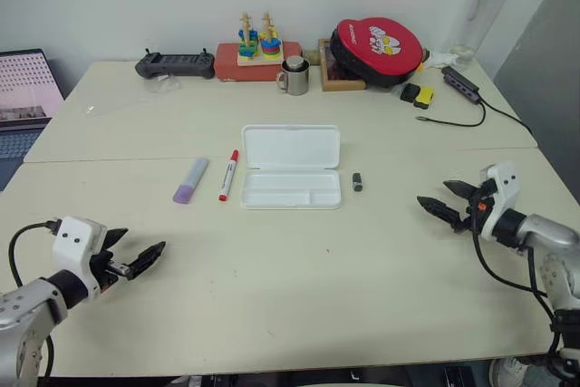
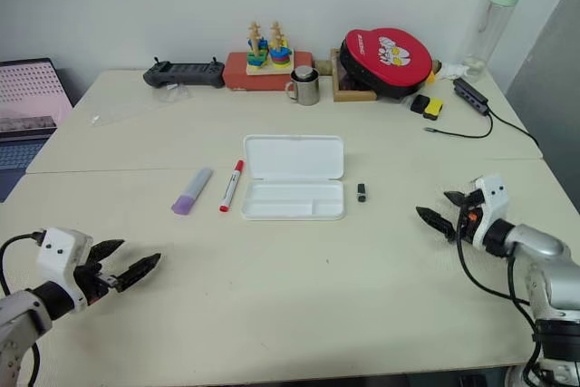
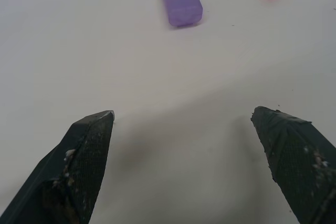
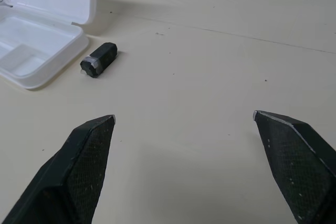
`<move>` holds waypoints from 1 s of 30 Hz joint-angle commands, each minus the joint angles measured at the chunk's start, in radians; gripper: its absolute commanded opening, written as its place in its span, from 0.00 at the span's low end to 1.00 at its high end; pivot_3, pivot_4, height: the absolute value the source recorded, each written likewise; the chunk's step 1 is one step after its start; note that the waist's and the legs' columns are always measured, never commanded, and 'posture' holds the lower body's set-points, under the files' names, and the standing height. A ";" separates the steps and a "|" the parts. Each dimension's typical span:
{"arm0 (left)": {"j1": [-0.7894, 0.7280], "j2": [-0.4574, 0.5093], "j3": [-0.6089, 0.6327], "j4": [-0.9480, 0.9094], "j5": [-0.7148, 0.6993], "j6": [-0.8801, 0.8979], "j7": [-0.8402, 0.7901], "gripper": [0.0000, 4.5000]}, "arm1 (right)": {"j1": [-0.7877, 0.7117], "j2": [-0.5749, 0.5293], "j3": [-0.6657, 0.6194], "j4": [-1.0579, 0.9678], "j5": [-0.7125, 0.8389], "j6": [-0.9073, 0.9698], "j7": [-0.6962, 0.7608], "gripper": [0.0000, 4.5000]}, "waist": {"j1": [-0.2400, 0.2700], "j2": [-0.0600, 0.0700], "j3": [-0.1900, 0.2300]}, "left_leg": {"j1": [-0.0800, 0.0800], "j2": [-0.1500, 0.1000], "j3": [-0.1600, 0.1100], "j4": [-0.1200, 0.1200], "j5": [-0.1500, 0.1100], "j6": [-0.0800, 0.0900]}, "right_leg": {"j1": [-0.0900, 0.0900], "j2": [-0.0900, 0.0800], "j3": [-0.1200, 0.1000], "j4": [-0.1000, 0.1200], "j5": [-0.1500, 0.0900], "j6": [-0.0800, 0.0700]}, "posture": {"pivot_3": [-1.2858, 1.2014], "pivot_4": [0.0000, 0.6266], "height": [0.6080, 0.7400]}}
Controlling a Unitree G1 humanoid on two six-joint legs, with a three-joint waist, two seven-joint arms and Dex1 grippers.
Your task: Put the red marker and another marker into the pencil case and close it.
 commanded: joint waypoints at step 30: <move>-0.023 0.025 0.009 -0.068 0.031 0.078 -0.046 1.00 | 0.004 -0.024 -0.007 -0.066 0.017 0.066 0.047 0.98 | 0.000 0.000 0.000 | -0.001 0.000 0.000 -0.001 0.000 0.000 | 0.000 0.000 0.000 -0.004 0.001 0.001 | 0.52 0.24 1.00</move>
